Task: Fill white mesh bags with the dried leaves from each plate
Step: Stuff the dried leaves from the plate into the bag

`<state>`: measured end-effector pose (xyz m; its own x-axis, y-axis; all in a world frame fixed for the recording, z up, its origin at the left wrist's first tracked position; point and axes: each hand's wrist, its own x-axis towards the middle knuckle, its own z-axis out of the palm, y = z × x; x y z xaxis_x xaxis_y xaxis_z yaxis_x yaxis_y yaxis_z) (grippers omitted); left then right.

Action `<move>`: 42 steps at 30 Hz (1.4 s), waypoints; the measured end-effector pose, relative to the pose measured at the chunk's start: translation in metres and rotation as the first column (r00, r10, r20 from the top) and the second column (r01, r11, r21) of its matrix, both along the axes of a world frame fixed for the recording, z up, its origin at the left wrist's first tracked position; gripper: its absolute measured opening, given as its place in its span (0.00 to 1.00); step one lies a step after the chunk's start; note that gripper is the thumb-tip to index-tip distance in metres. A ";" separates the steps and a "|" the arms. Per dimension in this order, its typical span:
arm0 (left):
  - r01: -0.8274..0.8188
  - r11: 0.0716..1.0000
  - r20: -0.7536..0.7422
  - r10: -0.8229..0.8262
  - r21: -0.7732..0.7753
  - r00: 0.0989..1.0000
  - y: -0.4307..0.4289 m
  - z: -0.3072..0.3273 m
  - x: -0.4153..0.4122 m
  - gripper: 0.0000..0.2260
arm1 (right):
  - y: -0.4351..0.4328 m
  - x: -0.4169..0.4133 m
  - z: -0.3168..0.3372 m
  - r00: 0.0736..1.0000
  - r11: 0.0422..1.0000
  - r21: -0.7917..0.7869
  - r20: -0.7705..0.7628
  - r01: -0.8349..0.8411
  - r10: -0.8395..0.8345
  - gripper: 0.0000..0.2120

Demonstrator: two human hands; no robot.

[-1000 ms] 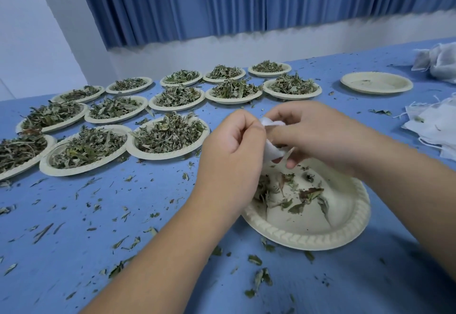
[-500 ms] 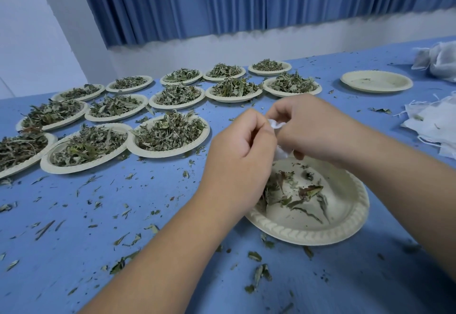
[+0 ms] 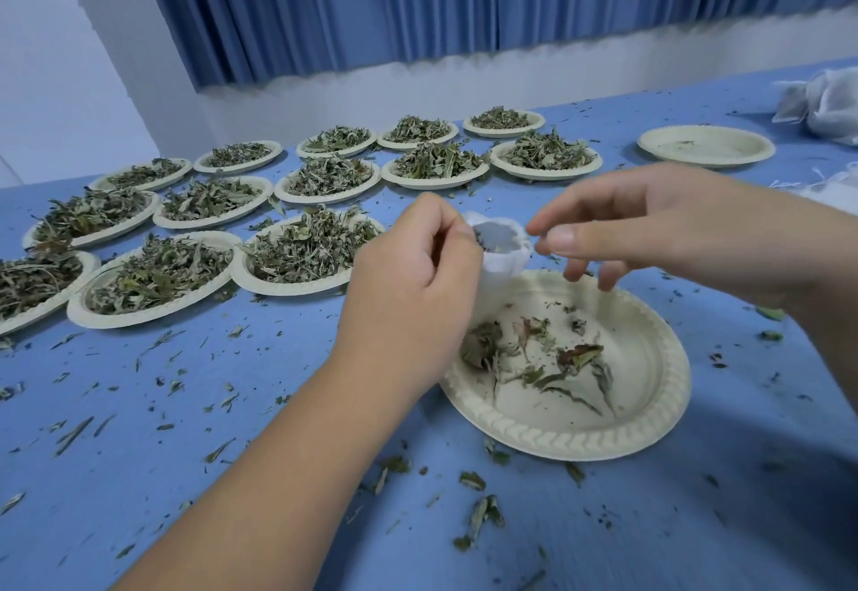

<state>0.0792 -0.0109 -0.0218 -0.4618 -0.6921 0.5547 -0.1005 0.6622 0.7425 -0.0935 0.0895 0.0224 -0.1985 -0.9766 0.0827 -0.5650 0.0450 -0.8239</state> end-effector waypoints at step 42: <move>-0.134 0.990 0.259 0.139 -0.036 0.956 -0.004 -0.011 -0.003 0.09 | 0.007 0.022 -0.016 0.763 0.959 0.282 -0.612 -0.035 0.208 0.21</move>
<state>0.0766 -0.0152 -0.0327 -0.4938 -0.7494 0.4410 -0.3789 0.6419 0.6667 -0.0715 0.0965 0.0065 -0.0638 -0.9937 -0.0927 -0.9644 0.0852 -0.2502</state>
